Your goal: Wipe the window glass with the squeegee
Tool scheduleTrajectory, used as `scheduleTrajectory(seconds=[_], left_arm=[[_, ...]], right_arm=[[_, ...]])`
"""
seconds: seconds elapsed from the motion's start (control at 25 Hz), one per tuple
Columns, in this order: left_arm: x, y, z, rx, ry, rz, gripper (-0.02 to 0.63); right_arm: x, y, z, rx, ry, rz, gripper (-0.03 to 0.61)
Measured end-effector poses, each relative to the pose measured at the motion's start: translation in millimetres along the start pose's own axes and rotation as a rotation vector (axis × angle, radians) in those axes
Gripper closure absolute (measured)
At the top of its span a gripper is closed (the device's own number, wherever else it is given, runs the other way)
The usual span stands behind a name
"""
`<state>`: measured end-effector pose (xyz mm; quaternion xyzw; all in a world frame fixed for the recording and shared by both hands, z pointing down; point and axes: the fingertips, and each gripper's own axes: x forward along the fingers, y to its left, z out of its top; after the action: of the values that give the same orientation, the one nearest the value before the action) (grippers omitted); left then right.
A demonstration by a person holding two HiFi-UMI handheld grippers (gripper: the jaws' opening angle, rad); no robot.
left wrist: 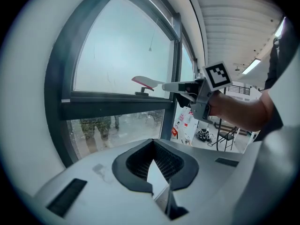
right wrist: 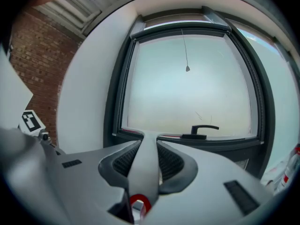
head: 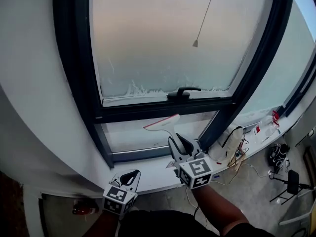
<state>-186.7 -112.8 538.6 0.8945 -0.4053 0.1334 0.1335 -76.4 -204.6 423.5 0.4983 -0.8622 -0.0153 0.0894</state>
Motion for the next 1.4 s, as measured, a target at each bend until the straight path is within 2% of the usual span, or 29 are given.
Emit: scheduleTrajectory(seconds=[0.24, 0.68, 0.84, 1.0, 1.16, 1.4], left_arm=[[9, -68, -10, -0.056, 0.020, 0.028, 0.614], [13, -215, -38, -0.107, -0.038, 0.083, 0.614], [12, -252, -58, -0.165, -0.018, 0.098, 0.614], [7, -274, -65, -0.163, 0.013, 0.133, 0.614], [-1, -286, -59, -0.133, 0.051, 0.168, 0.614], [-1, -316, -42, -0.177, 0.047, 0.133, 0.614]], right_arm=[[-106, -15, -60, -0.022, 0.086, 0.077, 0.491], [-255, -64, -137, 0.071, 0.124, 0.142, 0.491], [-290, -73, -154, 0.087, 0.138, 0.168, 0.491], [-315, -75, -165, 0.130, 0.150, 0.205, 0.491], [-330, -75, -163, 0.187, 0.115, 0.225, 0.491], [-349, -84, -167, 0.277, 0.075, 0.220, 0.491]])
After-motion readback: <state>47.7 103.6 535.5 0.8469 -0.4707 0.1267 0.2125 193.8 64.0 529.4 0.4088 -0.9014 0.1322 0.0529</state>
